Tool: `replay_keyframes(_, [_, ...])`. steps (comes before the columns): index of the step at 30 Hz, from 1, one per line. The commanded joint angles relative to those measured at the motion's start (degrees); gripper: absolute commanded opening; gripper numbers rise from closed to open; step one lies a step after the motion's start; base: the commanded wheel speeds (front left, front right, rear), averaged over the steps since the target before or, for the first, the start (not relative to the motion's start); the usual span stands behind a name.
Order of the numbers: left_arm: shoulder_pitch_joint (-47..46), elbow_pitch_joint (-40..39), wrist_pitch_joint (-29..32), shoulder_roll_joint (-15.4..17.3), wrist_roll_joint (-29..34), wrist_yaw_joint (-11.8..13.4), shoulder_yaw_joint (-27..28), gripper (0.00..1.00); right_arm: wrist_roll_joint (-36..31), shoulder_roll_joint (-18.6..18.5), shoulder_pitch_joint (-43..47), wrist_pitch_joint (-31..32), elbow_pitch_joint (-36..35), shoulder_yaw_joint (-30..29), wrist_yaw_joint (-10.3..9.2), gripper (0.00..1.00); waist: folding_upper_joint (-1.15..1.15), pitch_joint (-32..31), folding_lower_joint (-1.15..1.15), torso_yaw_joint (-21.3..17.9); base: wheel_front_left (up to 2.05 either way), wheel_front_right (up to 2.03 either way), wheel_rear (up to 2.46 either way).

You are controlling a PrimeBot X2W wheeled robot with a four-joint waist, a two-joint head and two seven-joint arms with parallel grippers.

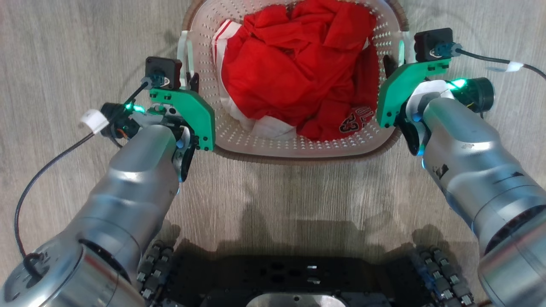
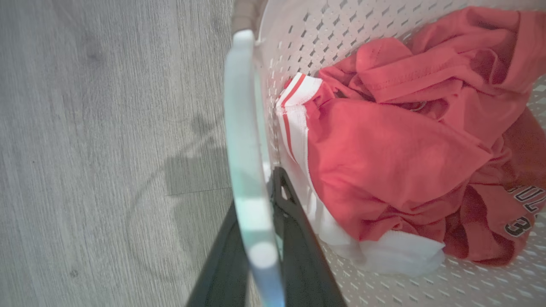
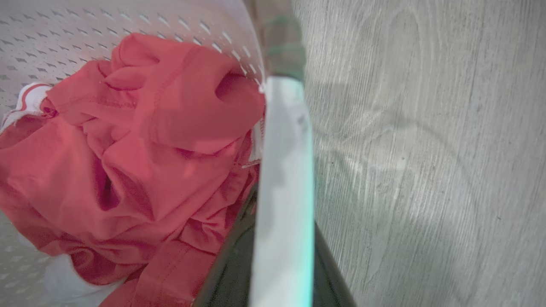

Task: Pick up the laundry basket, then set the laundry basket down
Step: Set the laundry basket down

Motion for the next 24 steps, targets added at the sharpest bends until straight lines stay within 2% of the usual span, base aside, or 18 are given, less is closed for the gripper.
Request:
replay_keyframes(1, [-1.1,-0.4,-1.0,2.1,0.9,0.9,1.0,0.0,-2.3,0.4,3.5,-0.6,-0.1,0.8,0.34,0.0,0.0,0.5,-0.01,0.0,0.0,0.0,0.0])
replay_keyframes(14, [-0.5,-0.7,-1.0,1.9,3.2,0.8,3.0,0.0,-10.0,1.0,4.4,0.1,-0.1,-7.0,0.34,0.0,0.0,0.3,-0.01,0.1,0.0,0.0,0.0])
replay_keyframes(15, [-0.4,-0.6,-1.0,1.9,3.3,0.8,3.1,0.0,-10.6,1.1,4.4,0.1,-0.1,-7.6,0.34,0.06,0.0,0.2,-0.01,0.1,0.0,0.0,0.0])
replay_keyframes(16, [-0.3,-0.6,-1.0,1.9,3.4,0.8,3.3,0.0,-11.2,1.2,4.5,0.2,-0.1,-8.2,0.34,0.21,0.0,0.1,-0.01,0.1,0.0,0.0,0.0])
replay_keyframes(17, [-0.2,-0.6,-1.0,1.9,3.5,0.9,3.5,0.07,-11.8,1.2,4.6,0.2,-0.1,-8.8,0.34,0.31,0.0,-0.1,-0.01,0.1,0.0,0.0,0.0])
replay_keyframes(18, [-0.1,-0.5,-1.0,1.9,3.5,0.9,3.6,0.18,-12.3,1.2,4.8,0.2,-0.1,-9.4,0.34,0.4,0.0,-0.3,-0.01,0.1,0.0,0.0,0.0])
replay_keyframes(19, [0.1,-0.4,-1.0,1.9,3.5,1.0,3.8,0.4,-12.9,1.3,4.9,0.2,-0.1,-10.0,0.34,0.47,0.0,-0.5,-0.01,0.1,0.0,0.0,0.0])
replay_keyframes(20, [0.2,-0.3,-1.0,1.9,3.4,1.0,4.0,0.51,-13.5,1.3,5.0,0.3,-0.1,-10.6,0.34,0.6,0.0,-0.7,-0.01,0.1,0.0,0.0,0.0])
replay_keyframes(21, [0.4,-0.2,-1.0,1.9,3.3,1.1,4.2,0.75,-14.1,1.3,5.2,0.4,-0.1,-11.2,0.34,0.86,0.0,-0.9,-0.01,0.1,0.0,0.0,0.0])
replay_keyframes(22, [0.5,-0.1,-1.0,1.9,3.0,1.2,4.6,0.82,-14.7,1.4,5.3,0.4,-0.1,-11.8,0.34,1.0,0.0,-1.1,-0.01,0.1,0.0,0.0,0.0])
replay_keyframes(24, [1.0,0.2,-1.0,1.8,2.6,1.3,4.9,0.88,-15.9,1.4,5.5,0.5,-0.1,-13.0,0.34,1.0,0.0,-1.6,-0.01,0.1,0.0,0.0,0.0])
